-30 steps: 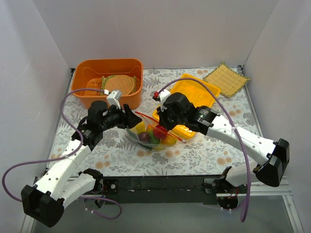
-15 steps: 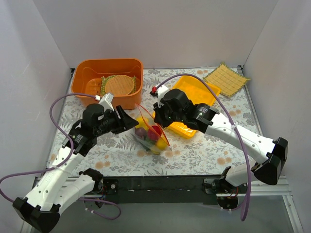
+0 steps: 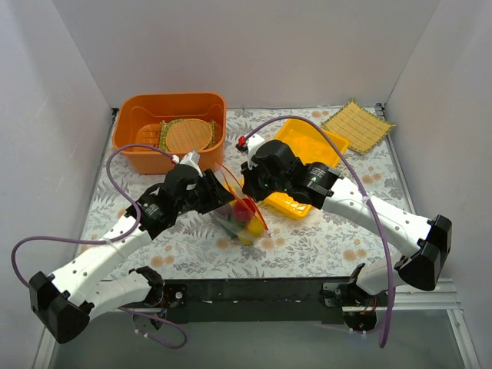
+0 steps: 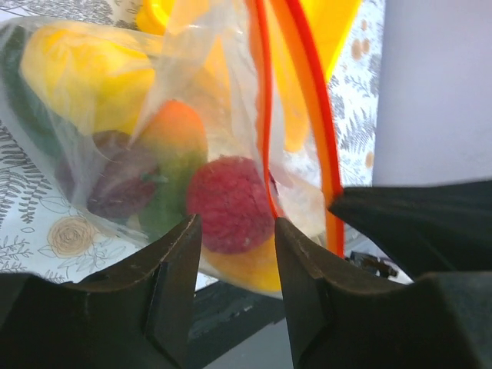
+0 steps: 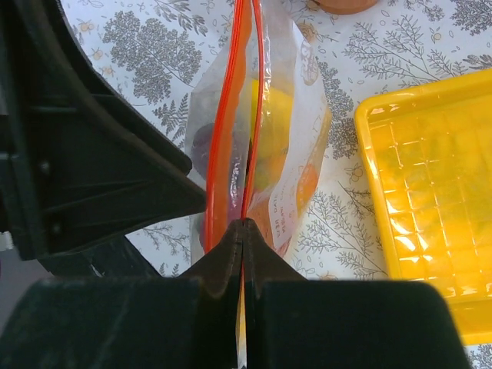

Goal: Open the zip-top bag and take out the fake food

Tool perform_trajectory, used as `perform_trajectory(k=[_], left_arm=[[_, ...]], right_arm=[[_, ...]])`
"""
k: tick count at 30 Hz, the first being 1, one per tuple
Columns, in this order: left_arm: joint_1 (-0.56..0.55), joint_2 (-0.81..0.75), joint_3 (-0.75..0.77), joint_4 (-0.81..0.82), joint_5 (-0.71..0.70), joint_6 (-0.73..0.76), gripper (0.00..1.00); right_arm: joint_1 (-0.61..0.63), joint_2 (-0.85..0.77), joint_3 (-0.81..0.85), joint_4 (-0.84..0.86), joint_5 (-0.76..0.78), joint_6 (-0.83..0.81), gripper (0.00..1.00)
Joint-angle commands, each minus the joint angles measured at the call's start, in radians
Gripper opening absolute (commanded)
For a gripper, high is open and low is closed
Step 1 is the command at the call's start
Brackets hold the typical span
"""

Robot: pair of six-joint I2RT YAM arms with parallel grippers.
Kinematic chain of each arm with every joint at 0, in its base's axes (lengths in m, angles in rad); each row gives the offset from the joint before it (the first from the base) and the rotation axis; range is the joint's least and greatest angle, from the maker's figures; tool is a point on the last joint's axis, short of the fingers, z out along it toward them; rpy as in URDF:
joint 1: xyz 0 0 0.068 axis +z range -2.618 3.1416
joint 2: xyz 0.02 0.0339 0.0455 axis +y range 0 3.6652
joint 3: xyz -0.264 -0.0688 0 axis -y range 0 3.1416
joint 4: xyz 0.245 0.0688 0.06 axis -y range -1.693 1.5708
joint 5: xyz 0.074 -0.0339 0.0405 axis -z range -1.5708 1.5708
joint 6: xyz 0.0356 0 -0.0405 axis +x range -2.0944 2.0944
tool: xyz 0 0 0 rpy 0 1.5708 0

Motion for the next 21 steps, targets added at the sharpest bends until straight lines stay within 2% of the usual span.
perform_trajectory(k=[1,15,18,21], left_arm=[[-0.023,0.035,0.062,0.02,-0.131,-0.018,0.41],[-0.038,0.104,0.105,0.034,-0.158,-0.016,0.39],[-0.043,0.116,0.1,0.037,-0.194,-0.012,0.37],[-0.045,0.133,0.094,0.034,-0.221,-0.006,0.3]], right_arm=[[0.006,0.006,0.056,0.012,0.011,0.005,0.01],[0.01,0.01,0.063,0.009,0.02,0.007,0.01],[0.012,0.009,0.065,0.007,0.022,0.008,0.01],[0.012,0.01,0.072,0.006,0.031,0.01,0.01]])
